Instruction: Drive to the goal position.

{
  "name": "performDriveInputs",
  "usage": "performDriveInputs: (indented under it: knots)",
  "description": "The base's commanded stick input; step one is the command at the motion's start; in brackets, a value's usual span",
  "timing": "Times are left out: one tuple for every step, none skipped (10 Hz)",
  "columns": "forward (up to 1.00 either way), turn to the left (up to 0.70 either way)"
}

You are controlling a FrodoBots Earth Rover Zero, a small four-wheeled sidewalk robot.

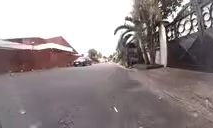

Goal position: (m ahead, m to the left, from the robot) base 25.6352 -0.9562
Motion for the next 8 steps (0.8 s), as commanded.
performDriveInputs:
  knots:
    - [1.0, 0.0]
    - [1.0, 0.0]
    - [1.0, 0.0]
    - [1.0, 0.0]
    - [1.0, 0.0]
    - [1.0, 0.0]
    - [1.0, 0.0]
    - [1.0, 0.0]
